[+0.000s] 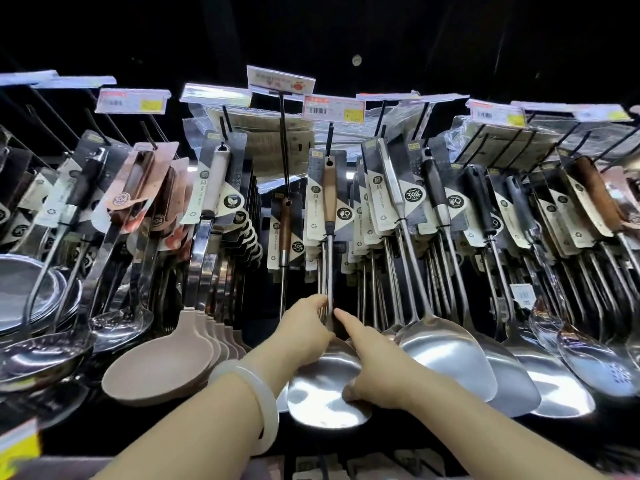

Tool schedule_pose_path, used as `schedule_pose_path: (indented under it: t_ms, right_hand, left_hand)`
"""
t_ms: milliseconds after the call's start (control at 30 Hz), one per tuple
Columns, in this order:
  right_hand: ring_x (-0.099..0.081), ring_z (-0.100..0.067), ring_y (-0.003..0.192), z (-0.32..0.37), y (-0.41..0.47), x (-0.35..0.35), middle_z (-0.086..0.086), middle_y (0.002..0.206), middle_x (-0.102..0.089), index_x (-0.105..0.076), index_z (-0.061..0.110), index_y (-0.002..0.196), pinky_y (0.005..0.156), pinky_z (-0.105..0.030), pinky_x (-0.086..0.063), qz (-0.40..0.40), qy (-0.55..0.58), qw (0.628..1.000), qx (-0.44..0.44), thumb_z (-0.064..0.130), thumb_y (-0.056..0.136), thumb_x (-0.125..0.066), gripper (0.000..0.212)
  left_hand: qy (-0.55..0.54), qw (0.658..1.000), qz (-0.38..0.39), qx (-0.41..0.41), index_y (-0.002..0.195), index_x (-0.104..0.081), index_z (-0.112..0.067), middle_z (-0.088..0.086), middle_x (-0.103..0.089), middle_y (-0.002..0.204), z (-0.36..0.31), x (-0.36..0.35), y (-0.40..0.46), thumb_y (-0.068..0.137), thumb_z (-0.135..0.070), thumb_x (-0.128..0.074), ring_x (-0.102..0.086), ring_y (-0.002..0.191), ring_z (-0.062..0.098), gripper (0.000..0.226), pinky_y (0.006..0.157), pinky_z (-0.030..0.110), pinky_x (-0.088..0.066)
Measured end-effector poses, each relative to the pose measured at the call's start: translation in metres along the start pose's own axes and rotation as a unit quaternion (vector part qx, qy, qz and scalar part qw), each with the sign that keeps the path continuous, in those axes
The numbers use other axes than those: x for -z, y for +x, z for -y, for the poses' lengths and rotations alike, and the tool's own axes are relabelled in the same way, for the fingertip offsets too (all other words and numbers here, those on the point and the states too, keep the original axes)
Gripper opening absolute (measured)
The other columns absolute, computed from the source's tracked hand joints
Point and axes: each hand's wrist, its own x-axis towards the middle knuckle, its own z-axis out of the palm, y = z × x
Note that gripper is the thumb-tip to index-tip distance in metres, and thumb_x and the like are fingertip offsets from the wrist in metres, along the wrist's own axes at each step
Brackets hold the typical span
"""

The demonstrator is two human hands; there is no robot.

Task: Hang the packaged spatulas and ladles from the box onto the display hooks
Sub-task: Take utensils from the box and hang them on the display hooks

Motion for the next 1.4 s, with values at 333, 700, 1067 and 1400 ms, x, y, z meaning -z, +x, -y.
schedule_pose_path:
  t_ms: [333, 700, 1067, 1400]
  right_hand:
    - [-0.009, -0.025, 0.143, 0.035, -0.024, 0.029, -0.007, 0.152, -0.018, -0.009, 0.024, 0.149, 0.116, -0.038, -0.02, -0.078, -0.175, 0.981, 0.041, 0.031, 0.083, -0.066, 0.088]
    - [-0.01, -0.031, 0.143, -0.008, -0.117, 0.095, -0.016, 0.154, -0.017, -0.011, 0.017, 0.149, 0.116, -0.038, -0.011, -0.072, -0.375, 0.918, -0.107, 0.05, 0.086, -0.054, 0.083]
    - [-0.003, -0.031, 0.146, -0.139, -0.319, 0.183, -0.014, 0.158, -0.005, -0.008, 0.02, 0.149, 0.119, -0.043, -0.014, 0.014, -0.434, 0.844, -0.315, 0.052, 0.085, -0.054, 0.085]
    - [-0.002, -0.033, 0.146, -0.241, -0.547, 0.279, -0.014, 0.157, -0.004, -0.006, 0.022, 0.15, 0.118, -0.047, -0.016, 0.091, -0.444, 0.754, -0.476, 0.05, 0.087, -0.053, 0.083]
  left_hand:
    - [0.272, 0.958, 0.013, -0.092, 0.141, -0.029, -0.017, 0.009, -0.033, 0.148, -0.009, 0.04, -0.04, 0.079, -0.044, -0.063, -0.025, 0.139, 0.029, 0.076, 0.114, 0.046, -0.027]
    - [0.294, 0.92, 0.044, -0.255, 0.148, 0.003, -0.02, 0.006, 0.015, 0.157, -0.085, -0.044, -0.084, 0.086, -0.061, -0.037, 0.02, 0.144, 0.022, 0.084, 0.117, 0.049, 0.004]
    - [0.225, 0.889, 0.176, -0.357, 0.147, 0.007, -0.023, 0.008, 0.016, 0.157, -0.218, -0.227, -0.173, 0.091, -0.054, -0.035, 0.021, 0.144, 0.026, 0.077, 0.118, 0.052, 0.005]
    - [0.135, 0.859, 0.325, -0.371, 0.147, 0.009, -0.023, 0.006, 0.016, 0.157, -0.374, -0.421, -0.302, 0.091, -0.054, -0.036, 0.02, 0.144, 0.025, 0.078, 0.117, 0.05, 0.003]
